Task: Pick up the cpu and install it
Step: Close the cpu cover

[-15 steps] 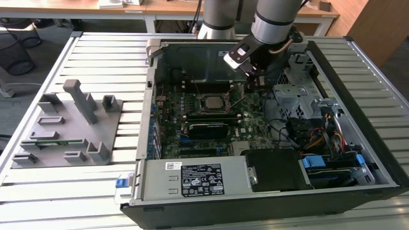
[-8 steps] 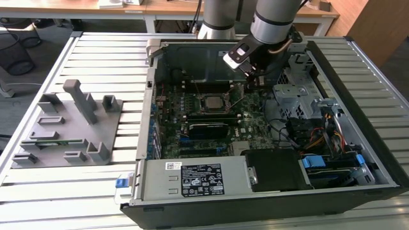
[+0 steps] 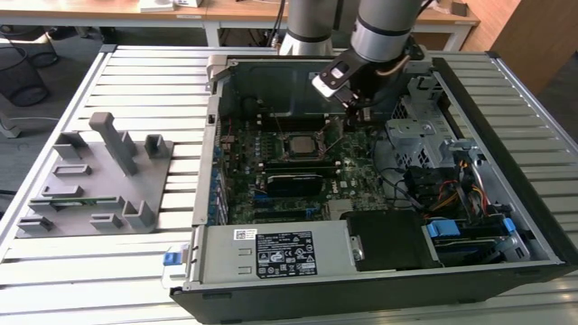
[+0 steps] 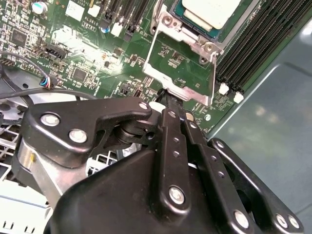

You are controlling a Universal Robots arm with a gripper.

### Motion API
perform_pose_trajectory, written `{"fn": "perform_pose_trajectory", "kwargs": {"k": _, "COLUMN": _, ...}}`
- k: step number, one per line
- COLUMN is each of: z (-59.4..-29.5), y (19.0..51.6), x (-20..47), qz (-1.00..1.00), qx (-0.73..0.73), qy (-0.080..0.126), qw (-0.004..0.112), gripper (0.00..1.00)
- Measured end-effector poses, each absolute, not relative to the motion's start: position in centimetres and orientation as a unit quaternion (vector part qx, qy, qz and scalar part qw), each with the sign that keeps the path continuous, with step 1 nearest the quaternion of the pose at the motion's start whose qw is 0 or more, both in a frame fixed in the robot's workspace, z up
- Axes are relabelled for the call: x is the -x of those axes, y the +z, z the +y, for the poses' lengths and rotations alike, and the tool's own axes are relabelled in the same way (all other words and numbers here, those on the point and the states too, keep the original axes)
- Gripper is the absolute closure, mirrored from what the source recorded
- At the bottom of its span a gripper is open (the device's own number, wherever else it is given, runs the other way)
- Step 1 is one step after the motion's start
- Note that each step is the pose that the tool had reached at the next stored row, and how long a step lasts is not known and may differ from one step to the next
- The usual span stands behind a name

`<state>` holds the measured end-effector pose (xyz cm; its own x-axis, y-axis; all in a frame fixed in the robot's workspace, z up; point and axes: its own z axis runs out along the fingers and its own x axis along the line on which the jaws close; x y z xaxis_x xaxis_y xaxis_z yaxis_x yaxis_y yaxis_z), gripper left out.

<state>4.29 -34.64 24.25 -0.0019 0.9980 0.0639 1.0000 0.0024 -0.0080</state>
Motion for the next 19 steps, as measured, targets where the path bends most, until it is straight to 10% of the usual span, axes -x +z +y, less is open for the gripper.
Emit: {"fn": "perform_pose_trajectory", "kwargs": {"k": 19, "z": -34.6, "y": 24.3, "x": -3.0, "qz": -0.707, "qx": 0.706, "qy": -0.02, "qw": 0.025, "gripper": 0.89}}
